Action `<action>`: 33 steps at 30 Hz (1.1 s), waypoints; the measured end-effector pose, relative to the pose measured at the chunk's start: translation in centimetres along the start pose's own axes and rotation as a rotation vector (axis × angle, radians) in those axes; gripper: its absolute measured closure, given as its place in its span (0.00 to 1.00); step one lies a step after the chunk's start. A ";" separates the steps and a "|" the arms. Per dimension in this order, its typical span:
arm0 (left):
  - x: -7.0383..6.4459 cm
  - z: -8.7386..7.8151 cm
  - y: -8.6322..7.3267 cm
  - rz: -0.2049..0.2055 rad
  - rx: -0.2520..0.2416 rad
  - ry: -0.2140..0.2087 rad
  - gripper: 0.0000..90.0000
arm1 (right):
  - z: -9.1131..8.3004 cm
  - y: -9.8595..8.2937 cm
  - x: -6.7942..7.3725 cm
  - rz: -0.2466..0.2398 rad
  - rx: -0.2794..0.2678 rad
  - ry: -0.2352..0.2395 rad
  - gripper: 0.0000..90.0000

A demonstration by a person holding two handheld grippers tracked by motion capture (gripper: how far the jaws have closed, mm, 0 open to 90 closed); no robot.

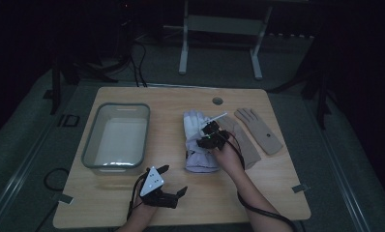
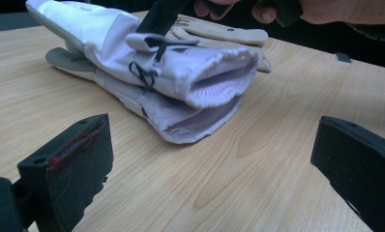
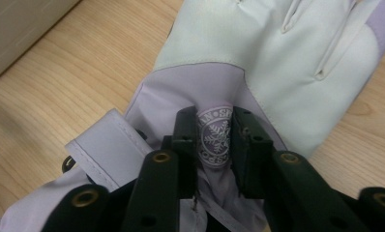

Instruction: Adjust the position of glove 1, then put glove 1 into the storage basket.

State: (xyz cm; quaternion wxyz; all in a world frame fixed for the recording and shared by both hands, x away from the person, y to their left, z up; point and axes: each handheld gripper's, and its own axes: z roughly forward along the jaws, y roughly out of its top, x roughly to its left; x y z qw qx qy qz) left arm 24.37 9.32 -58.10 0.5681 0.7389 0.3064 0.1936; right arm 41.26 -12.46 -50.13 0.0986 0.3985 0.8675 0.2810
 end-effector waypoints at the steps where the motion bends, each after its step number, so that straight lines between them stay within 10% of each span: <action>1: 0.0 0.0 0.0 -0.003 0.001 0.001 0.02 | 0.0 0.0 0.0 -0.001 -0.002 0.004 0.77; 12: 0.0 0.4 0.2 -0.010 0.041 0.002 0.02 | -2.5 -0.4 -0.1 0.001 -0.078 0.015 0.58; 19: 0.7 1.1 0.8 -0.065 0.086 -0.013 0.02 | -5.1 -2.0 -2.5 0.064 -0.128 -0.003 0.55; 33: 2.6 3.9 7.5 -0.114 0.208 0.125 0.10 | -3.6 -2.1 -3.3 0.126 -0.174 0.046 0.55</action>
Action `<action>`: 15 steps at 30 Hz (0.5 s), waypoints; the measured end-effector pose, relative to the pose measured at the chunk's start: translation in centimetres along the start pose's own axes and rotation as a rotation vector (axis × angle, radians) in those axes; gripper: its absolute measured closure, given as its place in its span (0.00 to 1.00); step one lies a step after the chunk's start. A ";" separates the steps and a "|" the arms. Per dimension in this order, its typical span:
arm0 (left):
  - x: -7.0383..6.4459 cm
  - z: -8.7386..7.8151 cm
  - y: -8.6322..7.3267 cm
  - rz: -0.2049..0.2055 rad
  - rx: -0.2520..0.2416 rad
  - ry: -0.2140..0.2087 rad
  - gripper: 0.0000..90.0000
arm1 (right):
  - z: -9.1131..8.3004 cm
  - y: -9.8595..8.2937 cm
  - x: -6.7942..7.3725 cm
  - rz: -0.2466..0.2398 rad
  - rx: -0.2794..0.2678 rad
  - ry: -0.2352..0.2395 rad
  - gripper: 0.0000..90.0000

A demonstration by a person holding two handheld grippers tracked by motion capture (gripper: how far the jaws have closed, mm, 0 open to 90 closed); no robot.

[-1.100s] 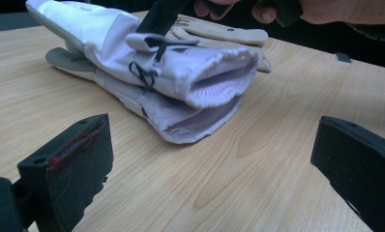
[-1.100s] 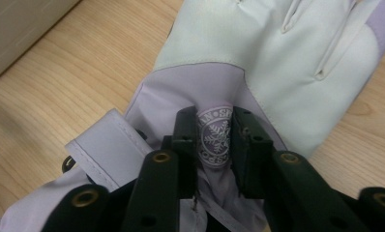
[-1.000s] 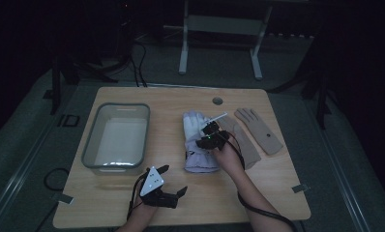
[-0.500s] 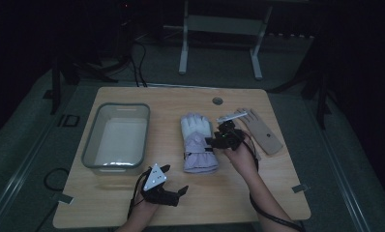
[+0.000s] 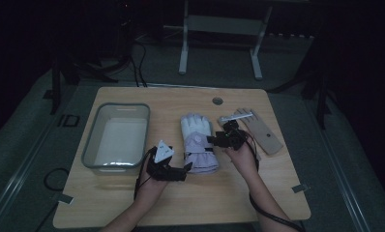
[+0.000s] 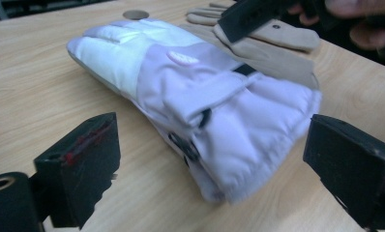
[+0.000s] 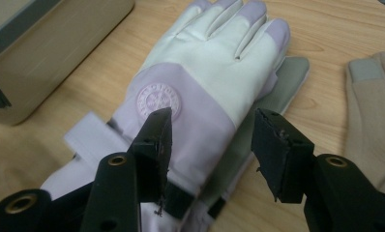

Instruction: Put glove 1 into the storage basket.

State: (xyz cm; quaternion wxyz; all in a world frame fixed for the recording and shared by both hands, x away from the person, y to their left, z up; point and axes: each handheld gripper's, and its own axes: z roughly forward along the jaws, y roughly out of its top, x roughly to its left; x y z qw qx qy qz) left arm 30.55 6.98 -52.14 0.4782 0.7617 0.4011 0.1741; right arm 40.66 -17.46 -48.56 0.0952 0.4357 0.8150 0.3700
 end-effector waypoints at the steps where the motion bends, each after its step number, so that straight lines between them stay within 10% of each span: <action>1: 0.2 0.4 0.3 -0.016 0.012 0.003 0.11 | 0.4 0.0 -0.1 0.010 0.008 -0.006 0.55; 15: 0.5 4.4 -1.0 -0.143 0.231 -0.079 0.26 | 3.7 -2.9 -2.7 0.162 0.147 0.077 0.54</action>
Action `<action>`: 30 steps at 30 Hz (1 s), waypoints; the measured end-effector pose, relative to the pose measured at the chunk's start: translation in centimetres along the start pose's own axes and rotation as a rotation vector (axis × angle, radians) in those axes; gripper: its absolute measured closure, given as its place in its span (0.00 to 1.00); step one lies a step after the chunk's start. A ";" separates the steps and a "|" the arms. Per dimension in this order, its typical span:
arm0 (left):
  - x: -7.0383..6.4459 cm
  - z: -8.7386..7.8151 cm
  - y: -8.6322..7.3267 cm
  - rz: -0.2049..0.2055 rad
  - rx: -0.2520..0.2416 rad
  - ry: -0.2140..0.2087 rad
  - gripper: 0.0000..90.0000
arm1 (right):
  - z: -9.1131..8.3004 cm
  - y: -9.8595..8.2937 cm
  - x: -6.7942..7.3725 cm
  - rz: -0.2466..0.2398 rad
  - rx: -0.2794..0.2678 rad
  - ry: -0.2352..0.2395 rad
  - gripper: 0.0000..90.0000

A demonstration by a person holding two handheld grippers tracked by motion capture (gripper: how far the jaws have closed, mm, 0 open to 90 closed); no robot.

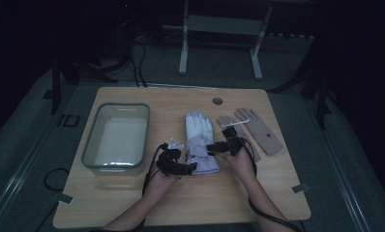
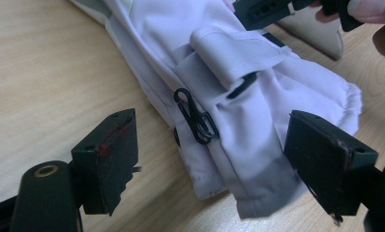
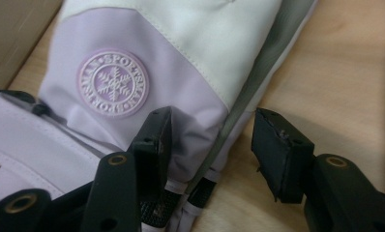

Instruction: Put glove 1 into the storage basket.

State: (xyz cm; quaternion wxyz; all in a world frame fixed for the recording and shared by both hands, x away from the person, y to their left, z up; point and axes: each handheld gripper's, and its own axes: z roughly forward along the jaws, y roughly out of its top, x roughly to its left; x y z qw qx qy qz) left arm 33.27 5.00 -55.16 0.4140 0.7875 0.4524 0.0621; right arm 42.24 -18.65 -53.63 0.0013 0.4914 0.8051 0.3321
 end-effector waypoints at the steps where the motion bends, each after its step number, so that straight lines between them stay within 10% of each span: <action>1: 0.3 0.4 -0.3 -0.019 0.012 -0.014 0.31 | 0.5 0.1 -0.3 0.036 0.028 0.039 0.54; 8: 1.1 1.4 -0.9 -0.062 0.035 -0.111 0.49 | 1.0 0.0 -0.9 0.051 0.053 0.119 0.72; 16: 0.7 0.9 -0.5 -0.036 0.048 -0.112 0.76 | 0.3 -0.2 0.7 -0.020 0.006 0.049 0.87; 30: 0.2 -2.3 2.0 0.001 0.008 -0.139 0.80 | -3.4 0.8 2.5 -0.061 -0.103 0.059 0.89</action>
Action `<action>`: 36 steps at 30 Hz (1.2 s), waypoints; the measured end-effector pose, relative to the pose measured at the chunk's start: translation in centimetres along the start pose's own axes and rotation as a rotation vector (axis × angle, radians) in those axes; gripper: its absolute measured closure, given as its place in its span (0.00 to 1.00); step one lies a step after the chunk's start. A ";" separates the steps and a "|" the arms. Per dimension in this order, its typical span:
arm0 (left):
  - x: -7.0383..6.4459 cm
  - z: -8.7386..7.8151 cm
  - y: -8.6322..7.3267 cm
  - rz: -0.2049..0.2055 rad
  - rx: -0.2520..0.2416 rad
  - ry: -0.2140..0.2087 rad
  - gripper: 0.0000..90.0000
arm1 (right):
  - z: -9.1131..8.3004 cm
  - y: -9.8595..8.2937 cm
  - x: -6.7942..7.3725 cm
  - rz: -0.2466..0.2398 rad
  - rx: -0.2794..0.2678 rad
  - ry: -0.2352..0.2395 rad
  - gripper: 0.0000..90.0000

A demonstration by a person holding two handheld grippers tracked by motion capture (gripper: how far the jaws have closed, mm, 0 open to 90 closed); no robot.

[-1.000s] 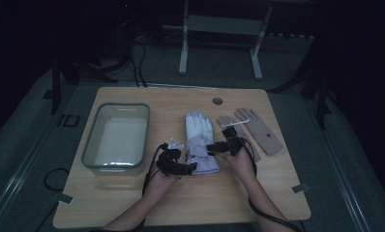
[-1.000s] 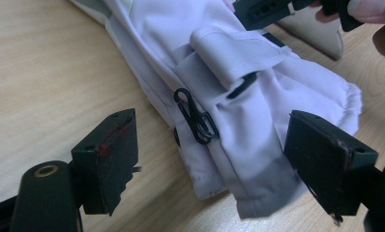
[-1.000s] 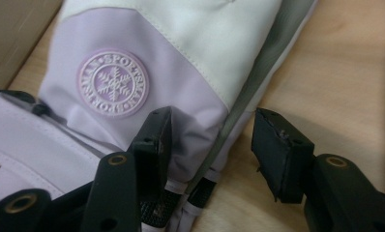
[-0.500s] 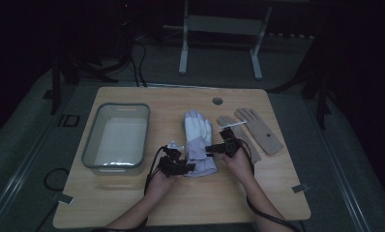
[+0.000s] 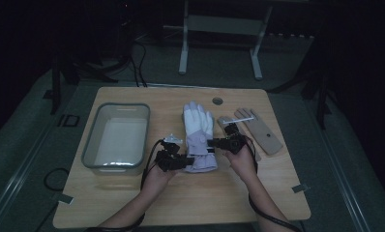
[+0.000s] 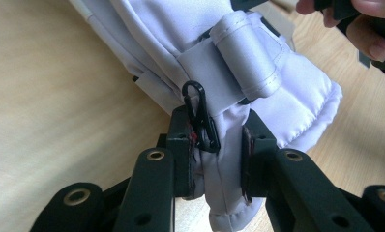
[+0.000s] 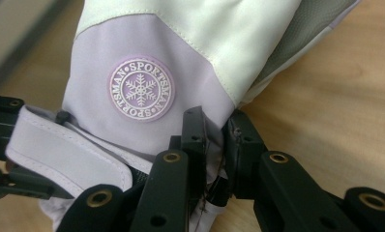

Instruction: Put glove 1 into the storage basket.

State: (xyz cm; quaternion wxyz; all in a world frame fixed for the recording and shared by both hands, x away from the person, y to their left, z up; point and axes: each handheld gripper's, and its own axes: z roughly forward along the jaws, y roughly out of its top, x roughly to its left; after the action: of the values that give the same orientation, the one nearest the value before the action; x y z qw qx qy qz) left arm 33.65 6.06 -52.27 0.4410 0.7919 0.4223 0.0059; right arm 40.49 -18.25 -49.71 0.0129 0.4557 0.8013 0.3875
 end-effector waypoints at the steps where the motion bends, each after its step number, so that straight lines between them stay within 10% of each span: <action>1: 0.0 -0.4 0.3 0.003 -0.006 0.002 0.80 | -0.2 0.2 0.2 -0.002 -0.004 0.001 0.89; 20: 0.8 -7.1 2.9 0.060 -0.032 0.037 0.80 | -1.9 4.9 5.1 -0.105 -0.078 0.033 0.89; 36: 3.5 -12.9 2.0 0.050 -0.047 0.092 0.80 | 1.0 8.3 10.3 -0.177 -0.070 0.083 0.89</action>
State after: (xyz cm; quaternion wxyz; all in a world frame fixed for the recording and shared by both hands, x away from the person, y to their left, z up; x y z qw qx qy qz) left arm 32.31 16.85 -44.22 0.4393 0.7906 0.4219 0.0632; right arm 40.85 -7.67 -41.77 0.0299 0.3660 0.8241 0.4313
